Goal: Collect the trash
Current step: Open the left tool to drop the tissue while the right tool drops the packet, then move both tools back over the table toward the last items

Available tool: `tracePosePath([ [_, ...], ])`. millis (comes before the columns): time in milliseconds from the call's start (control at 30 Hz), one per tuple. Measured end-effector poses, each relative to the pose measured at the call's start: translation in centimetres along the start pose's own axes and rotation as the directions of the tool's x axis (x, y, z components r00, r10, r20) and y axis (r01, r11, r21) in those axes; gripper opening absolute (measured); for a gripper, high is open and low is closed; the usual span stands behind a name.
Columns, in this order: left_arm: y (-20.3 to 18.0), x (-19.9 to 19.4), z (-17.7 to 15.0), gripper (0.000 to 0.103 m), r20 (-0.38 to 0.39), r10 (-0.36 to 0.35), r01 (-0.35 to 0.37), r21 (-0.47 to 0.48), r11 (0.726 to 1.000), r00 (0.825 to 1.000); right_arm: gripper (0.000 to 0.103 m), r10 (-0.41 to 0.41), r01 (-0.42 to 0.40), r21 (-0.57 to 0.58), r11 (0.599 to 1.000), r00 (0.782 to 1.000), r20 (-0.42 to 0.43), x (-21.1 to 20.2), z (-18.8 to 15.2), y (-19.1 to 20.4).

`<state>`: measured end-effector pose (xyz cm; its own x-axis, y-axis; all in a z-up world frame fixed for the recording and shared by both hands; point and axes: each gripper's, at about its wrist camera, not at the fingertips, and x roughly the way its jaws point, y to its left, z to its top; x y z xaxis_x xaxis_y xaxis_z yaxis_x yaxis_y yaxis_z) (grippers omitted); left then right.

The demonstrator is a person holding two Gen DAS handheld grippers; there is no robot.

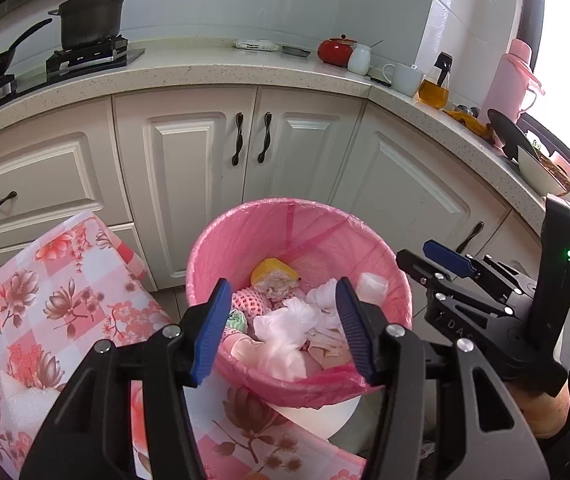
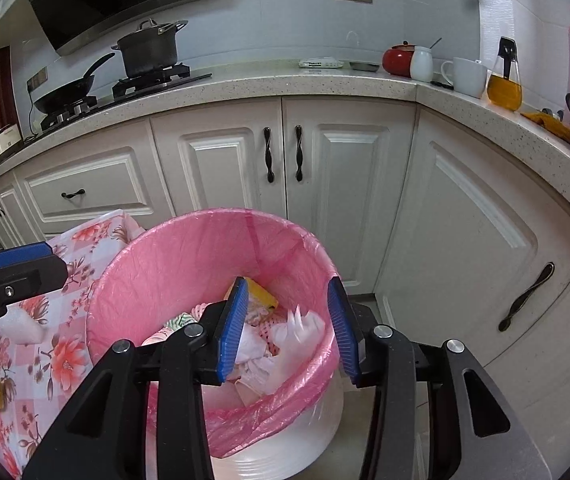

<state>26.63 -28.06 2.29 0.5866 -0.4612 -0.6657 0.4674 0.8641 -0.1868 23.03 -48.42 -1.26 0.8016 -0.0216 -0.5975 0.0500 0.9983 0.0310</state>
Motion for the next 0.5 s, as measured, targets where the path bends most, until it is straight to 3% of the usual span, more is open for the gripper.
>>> tracePosePath([
  [67,0.2,-0.3,-0.4,0.052,0.004,0.005,-0.005,-0.007,1.0,1.0,0.055,-0.001,0.001,0.006,1.0,1.0,0.007,-0.1,-0.1,-0.1],
  [500,4.1,-3.2,-4.0,0.053,0.015,0.067,-0.065,-0.06,0.996,0.998,0.058,0.015,-0.015,0.007,1.0,1.0,0.017,-1.3,-1.4,1.3],
])
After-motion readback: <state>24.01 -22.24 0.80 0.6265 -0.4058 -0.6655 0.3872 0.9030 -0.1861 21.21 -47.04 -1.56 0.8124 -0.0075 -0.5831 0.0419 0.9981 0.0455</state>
